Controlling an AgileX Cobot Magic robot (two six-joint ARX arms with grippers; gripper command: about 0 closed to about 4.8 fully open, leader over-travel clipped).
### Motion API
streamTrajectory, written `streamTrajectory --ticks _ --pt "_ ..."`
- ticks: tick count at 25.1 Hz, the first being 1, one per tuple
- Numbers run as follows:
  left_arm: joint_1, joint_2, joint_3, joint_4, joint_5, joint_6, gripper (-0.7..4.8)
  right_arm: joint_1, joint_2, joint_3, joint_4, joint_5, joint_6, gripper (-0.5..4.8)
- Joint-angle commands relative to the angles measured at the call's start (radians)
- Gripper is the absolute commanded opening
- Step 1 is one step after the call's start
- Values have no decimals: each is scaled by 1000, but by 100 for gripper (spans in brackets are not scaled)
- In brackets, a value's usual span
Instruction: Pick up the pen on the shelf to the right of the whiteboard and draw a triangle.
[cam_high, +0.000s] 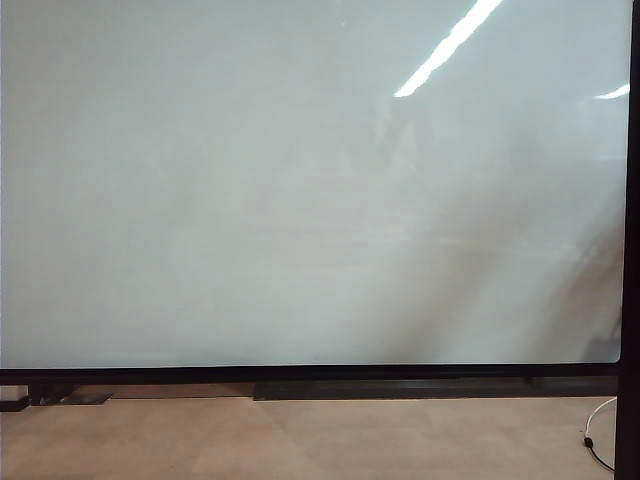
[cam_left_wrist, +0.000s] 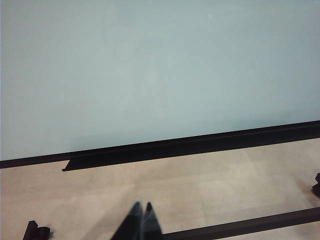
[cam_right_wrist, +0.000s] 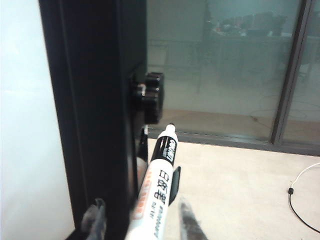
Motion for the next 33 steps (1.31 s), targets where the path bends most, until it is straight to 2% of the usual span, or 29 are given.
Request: streamTrajectory --ticks 1,8,9,10,11,15,20,27,33 --pt "0 0 3 -6 4 1 -5 0 -3 3 16 -2 1 188" --pt "0 0 3 -6 4 1 -5 0 -3 4 16 1 0 187" --pt "0 0 3 -6 4 1 -5 0 -3 4 16 1 0 174" --pt "0 0 3 -6 4 1 -5 0 -3 4 17 1 0 126" --pt "0 0 3 -6 4 1 -5 0 -3 4 17 1 0 113" --pt "0 0 3 -6 4 1 -5 0 -3 4 16 1 0 113" --pt "0 0 3 -6 4 1 -5 0 -3 4 16 0 0 53" --pt "0 0 3 -6 4 1 -5 0 -3 4 15 -2 -1 51" --pt "0 0 3 -6 4 1 -5 -1 -3 3 23 -28 -1 12"
